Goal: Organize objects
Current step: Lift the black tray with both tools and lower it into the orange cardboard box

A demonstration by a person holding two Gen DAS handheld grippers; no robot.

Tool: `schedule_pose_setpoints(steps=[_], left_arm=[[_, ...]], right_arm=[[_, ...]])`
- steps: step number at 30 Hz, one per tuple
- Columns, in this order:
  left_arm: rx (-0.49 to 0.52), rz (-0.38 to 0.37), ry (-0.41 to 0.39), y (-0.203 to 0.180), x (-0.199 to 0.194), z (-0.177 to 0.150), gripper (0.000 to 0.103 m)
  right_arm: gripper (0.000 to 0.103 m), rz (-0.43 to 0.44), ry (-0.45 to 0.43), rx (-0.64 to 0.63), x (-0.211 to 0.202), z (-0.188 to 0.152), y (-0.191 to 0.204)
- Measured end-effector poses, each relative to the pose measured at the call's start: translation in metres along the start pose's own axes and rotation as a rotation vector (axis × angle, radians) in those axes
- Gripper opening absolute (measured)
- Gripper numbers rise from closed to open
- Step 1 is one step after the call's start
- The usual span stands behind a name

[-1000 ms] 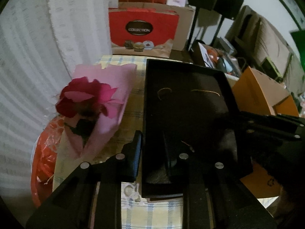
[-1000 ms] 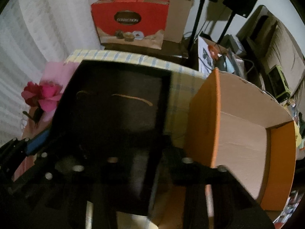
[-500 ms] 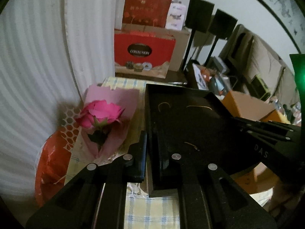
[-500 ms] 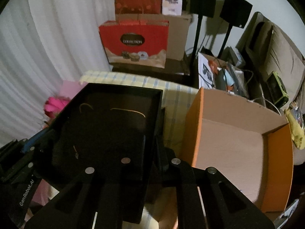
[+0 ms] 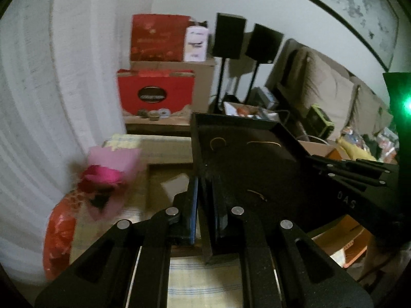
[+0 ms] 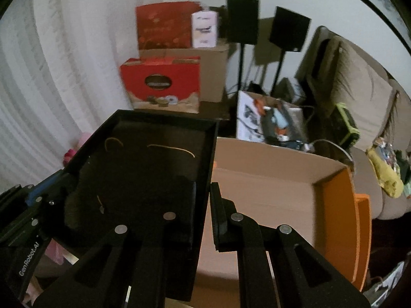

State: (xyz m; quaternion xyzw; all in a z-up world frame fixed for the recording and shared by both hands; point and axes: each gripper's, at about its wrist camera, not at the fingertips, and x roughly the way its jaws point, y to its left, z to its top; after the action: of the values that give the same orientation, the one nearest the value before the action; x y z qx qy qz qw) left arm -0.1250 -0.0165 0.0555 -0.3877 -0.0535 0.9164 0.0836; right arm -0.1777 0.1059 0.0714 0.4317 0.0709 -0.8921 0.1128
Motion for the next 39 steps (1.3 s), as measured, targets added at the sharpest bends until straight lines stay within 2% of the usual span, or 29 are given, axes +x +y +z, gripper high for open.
schedule_pose_setpoints(steps=[10, 17, 23, 34, 39], left_arm=[[0.086, -0.059, 0.029, -0.082, 0.027, -0.004, 0.009], [0.138, -0.052, 0.074, -0.117, 0.057, -0.018, 0.009], [0.189, -0.004, 0.103, -0.129, 0.08, -0.03, 0.009], [0.25, 0.071, 0.176, -0.133, 0.11, -0.053, 0.008], [0.287, 0.09, 0.168, -0.138, 0.107, -0.056, 0.01]], right_arm=[[0.01, -0.078, -0.004, 0.086, -0.011, -0.02, -0.086], [0.01, -0.097, 0.024, 0.139, 0.004, -0.039, -0.13], [0.01, -0.071, 0.065, 0.18, 0.033, -0.053, -0.147], [0.007, -0.018, 0.15, 0.227, 0.079, -0.071, -0.154], [0.005, -0.008, 0.2, 0.223, 0.087, -0.075, -0.153]])
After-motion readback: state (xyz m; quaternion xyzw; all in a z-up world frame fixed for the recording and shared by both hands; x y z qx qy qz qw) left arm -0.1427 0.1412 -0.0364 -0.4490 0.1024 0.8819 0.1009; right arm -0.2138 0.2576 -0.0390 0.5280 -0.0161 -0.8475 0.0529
